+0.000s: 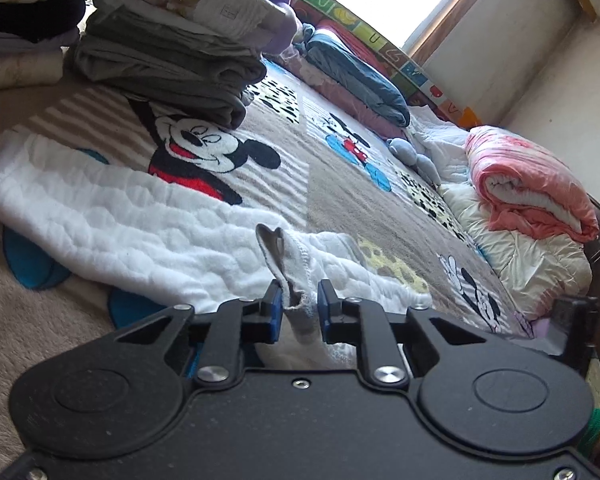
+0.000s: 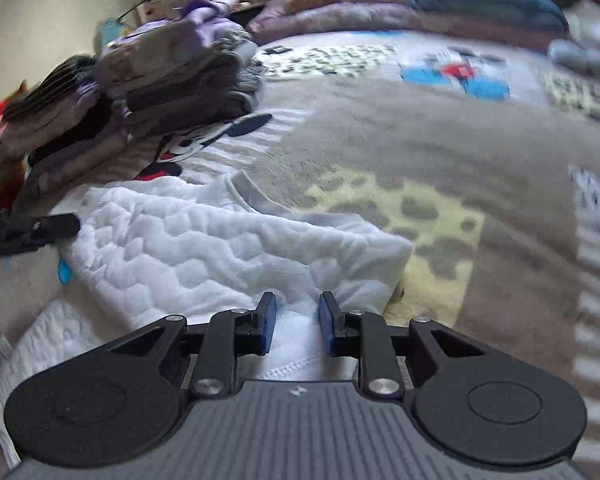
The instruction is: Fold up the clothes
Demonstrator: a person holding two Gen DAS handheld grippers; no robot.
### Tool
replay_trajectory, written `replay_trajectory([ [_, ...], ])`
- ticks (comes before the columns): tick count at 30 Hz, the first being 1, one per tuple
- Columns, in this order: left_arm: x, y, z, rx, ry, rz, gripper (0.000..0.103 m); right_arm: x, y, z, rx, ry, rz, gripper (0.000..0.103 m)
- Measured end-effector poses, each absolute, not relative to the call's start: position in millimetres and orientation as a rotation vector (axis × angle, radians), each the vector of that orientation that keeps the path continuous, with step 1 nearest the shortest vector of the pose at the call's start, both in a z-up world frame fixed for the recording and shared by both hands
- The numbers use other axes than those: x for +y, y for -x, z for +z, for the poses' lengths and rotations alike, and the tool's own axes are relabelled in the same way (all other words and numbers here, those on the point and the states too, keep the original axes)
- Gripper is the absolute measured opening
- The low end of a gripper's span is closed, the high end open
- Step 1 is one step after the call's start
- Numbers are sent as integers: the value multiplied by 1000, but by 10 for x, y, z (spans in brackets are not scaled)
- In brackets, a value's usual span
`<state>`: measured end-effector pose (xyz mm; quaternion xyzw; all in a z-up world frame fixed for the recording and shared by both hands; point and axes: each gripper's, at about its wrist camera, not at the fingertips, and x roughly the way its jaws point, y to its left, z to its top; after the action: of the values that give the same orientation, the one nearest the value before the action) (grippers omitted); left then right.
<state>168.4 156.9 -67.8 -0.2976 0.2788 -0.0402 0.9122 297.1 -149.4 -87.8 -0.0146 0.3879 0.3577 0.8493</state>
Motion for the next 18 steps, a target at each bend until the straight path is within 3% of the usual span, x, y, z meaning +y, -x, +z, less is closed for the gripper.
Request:
replay_trajectory([
  [7,1621,-1827,-800,611,693,-110,16,-1485,-2814,-770,767,53,735,26],
  [10,1591,-1782,-706,577,678,-141,8,-1637,-2670,-591,745,-7,748,26],
  [18,1598,-1700,-582,505,695,-196,8,-2207,-1745,-472,746,-174,851,27],
])
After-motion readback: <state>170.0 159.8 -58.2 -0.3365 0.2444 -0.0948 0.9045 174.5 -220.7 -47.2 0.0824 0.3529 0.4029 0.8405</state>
